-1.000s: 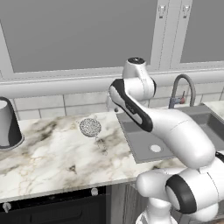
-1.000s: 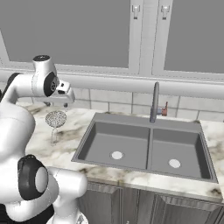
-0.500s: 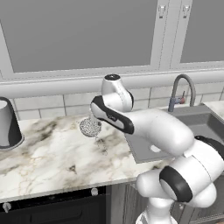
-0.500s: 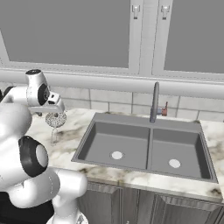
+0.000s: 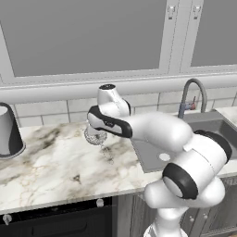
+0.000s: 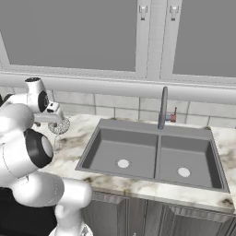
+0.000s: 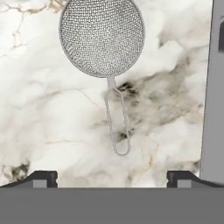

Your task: Place the strainer in the left basin and the glass cup in the right basin of the sink.

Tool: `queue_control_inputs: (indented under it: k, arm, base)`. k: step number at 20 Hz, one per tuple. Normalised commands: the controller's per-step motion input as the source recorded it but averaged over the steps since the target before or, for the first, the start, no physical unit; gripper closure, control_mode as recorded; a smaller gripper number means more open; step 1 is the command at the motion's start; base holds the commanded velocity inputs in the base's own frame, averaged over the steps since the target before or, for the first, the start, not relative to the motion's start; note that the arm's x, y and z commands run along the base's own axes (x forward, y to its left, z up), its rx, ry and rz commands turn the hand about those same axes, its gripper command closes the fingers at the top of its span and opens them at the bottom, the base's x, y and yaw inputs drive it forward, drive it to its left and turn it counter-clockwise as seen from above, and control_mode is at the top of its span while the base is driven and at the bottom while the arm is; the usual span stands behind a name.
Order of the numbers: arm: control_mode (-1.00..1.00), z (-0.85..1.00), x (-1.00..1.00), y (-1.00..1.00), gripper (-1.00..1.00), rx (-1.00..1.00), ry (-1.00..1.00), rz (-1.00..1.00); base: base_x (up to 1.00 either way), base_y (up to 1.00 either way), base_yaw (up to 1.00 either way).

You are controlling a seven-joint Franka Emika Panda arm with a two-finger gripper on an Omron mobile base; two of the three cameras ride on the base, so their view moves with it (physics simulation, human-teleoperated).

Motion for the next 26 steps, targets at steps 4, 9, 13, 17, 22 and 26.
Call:
queue_control_inputs:
  k: [4, 9, 13, 17, 22, 26]
  arm:
    - [-1.00, -0.32, 0.19, -0.02, -1.00, 0.00, 0.00, 0.00]
    - [-1.00, -0.54, 0.16, -0.06, -1.00, 0.00, 0.00, 0.00]
    - [-1.00, -0.52, 0.09, -0.13, -1.00, 0.00, 0.00, 0.00]
    - [-1.00, -0.44, 0.12, -0.02, -1.00, 0.00, -0.03, 0.03]
    - [-1.00, -0.32, 0.14, 0.03, -1.00, 0.00, -0.02, 0.02]
    - [-1.00, -0.28, 0.19, 0.00, -1.00, 0.00, -0.03, 0.01]
  base:
    - [0.00, 0.00, 0.00]
    - [0.00, 0.00, 0.00]
    - [0.00, 0.00, 0.00]
    - [0.00, 0.00, 0.00]
    - [0.00, 0.00, 0.00]
    - [0.00, 0.00, 0.00]
